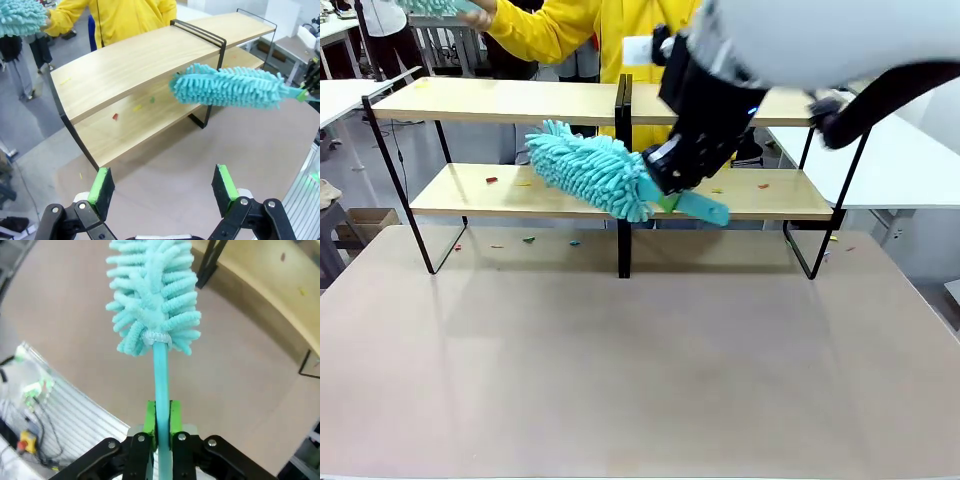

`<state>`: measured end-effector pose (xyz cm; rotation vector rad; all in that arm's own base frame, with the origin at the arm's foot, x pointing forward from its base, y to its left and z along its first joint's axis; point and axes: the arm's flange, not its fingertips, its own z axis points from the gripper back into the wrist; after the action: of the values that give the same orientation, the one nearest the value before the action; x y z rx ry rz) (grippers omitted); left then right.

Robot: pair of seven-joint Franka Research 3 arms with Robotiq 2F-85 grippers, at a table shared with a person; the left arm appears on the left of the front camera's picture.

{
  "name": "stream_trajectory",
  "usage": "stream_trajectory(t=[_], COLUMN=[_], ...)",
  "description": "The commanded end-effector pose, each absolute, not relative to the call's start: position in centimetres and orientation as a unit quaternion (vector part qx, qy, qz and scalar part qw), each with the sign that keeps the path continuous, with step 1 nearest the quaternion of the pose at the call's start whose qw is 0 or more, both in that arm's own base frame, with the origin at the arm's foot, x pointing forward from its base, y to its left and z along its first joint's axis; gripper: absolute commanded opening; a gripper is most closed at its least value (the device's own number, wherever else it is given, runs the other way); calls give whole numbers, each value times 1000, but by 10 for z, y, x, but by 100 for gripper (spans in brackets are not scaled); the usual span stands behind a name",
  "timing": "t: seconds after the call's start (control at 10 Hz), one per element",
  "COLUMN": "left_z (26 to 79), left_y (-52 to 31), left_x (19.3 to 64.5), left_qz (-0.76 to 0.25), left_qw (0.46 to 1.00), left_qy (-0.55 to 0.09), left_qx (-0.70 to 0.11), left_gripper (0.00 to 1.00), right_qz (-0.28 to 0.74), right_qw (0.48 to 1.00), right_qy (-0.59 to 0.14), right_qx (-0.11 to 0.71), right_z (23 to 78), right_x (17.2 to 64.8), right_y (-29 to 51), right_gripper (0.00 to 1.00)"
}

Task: Clean the shelves.
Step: Clean another randomly selected level of the Shelf with the Duster.

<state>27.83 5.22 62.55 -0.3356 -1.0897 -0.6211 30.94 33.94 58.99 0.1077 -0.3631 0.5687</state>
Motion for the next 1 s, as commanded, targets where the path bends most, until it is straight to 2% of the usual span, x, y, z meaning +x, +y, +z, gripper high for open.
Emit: stream_trajectory(t=[0.0, 0.2, 0.3, 0.9], left_z=[626, 626, 626, 626], left_y=[53, 53, 53, 53], left_x=[279, 279, 279, 279], left_qz=[-292, -292, -292, -292], left_qw=[796, 796, 796, 796], left_qy=[-508, -508, -508, -508], left_qx=[-154, -154, -154, -154], left_gripper=[100, 100, 100, 100], right_qz=[218, 173, 171, 100], right_qw=[957, 959, 963, 969], right_qy=[-191, -223, -208, -224], right_qx=[6, -7, -13, 36], right_z=[581, 565, 555, 512], right_x=[331, 342, 347, 379], right_y=[370, 398, 414, 459], right_gripper=[12, 12, 12, 12])
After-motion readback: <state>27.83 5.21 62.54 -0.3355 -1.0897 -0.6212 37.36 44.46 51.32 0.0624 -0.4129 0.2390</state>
